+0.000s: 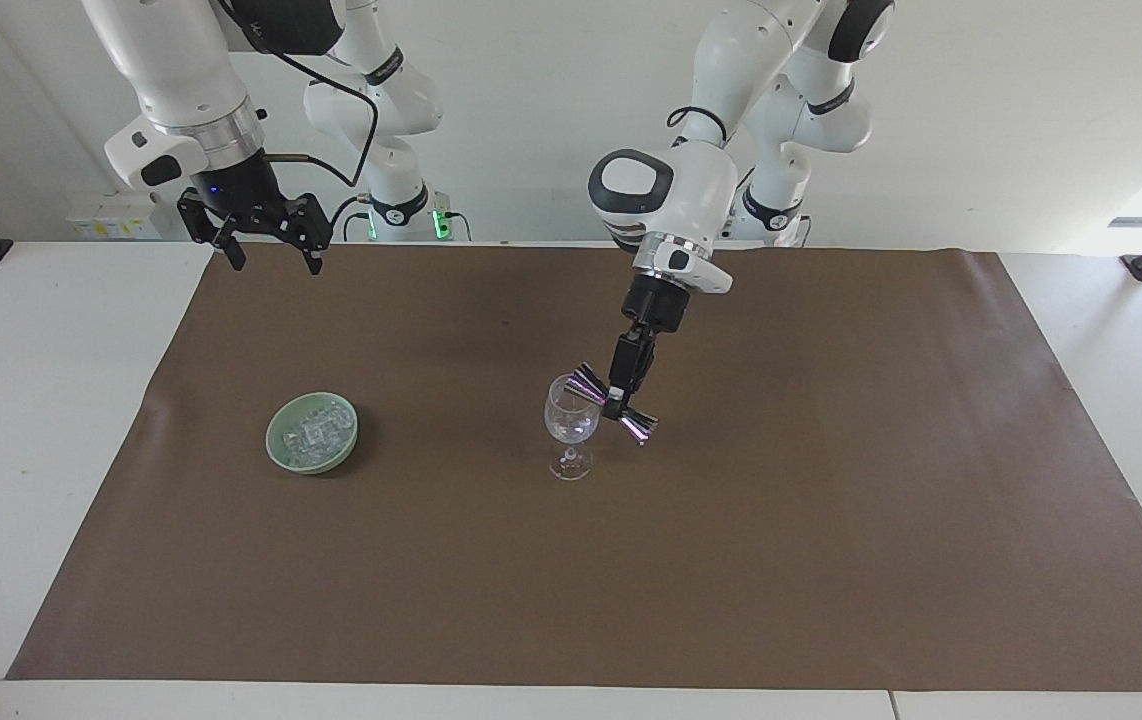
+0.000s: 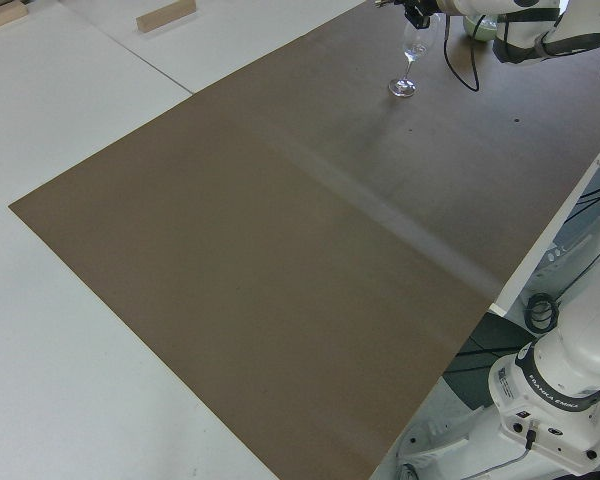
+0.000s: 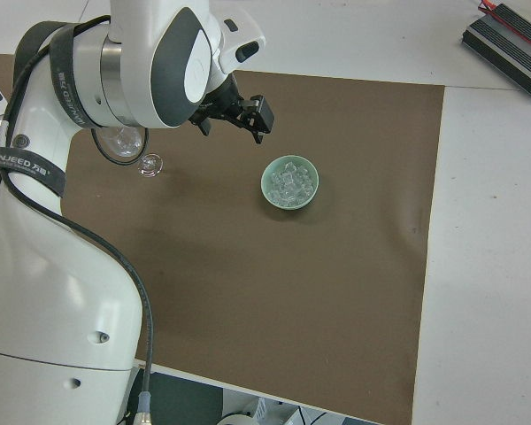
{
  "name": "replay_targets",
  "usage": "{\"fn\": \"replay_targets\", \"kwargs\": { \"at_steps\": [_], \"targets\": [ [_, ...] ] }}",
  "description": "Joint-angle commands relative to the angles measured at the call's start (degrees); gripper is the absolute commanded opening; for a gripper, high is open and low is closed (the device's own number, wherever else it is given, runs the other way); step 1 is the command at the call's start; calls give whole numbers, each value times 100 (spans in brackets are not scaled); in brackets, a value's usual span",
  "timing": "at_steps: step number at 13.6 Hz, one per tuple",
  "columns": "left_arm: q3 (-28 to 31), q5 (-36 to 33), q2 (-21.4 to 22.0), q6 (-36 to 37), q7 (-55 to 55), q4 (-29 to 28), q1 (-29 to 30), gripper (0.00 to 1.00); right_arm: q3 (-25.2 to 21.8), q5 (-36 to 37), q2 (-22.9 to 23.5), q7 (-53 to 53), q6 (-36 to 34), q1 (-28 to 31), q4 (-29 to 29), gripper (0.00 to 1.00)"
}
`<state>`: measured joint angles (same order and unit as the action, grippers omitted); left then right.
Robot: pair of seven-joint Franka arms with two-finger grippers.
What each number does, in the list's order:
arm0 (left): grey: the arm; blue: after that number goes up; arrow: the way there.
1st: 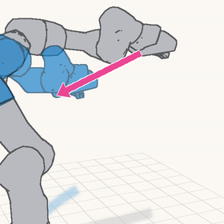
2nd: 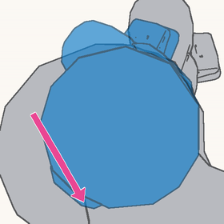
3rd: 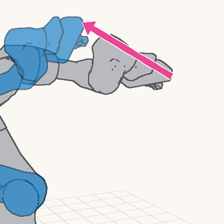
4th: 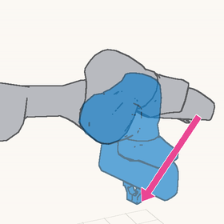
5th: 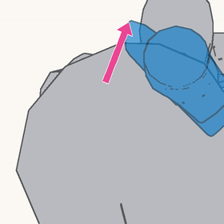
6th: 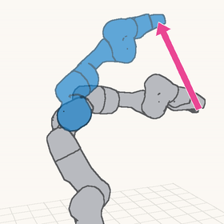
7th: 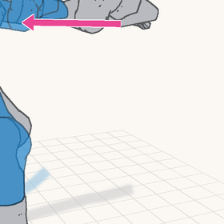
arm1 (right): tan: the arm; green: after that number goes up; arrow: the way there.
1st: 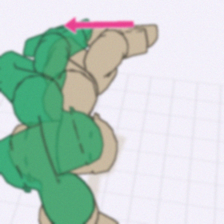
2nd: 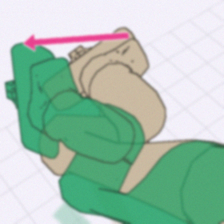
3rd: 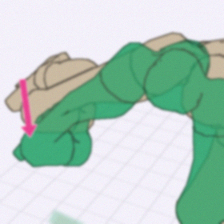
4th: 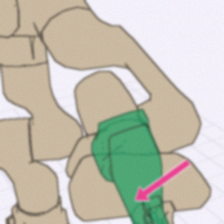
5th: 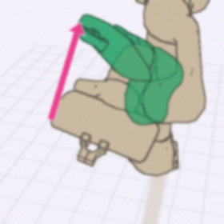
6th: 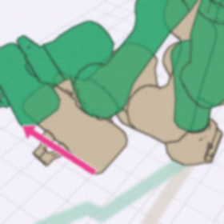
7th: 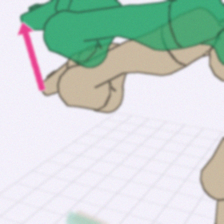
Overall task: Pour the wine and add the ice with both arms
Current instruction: 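Tilt the jigger over the wine glass with the left gripper to pour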
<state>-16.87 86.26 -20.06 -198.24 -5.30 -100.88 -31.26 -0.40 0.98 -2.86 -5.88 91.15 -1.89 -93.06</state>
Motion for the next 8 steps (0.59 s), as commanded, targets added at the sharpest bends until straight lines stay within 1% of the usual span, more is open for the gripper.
{"fn": "replay_targets", "kwargs": {
  "at_steps": [1,8],
  "targets": [
    [87,-162,-173,-127,177,218,-91,0,14,-19,-109,140,25,39,-134,100],
    [96,-171,-156,-83,467,174,-29,0,14,-10,-109,140,25,22,-134,100]
  ]
}}
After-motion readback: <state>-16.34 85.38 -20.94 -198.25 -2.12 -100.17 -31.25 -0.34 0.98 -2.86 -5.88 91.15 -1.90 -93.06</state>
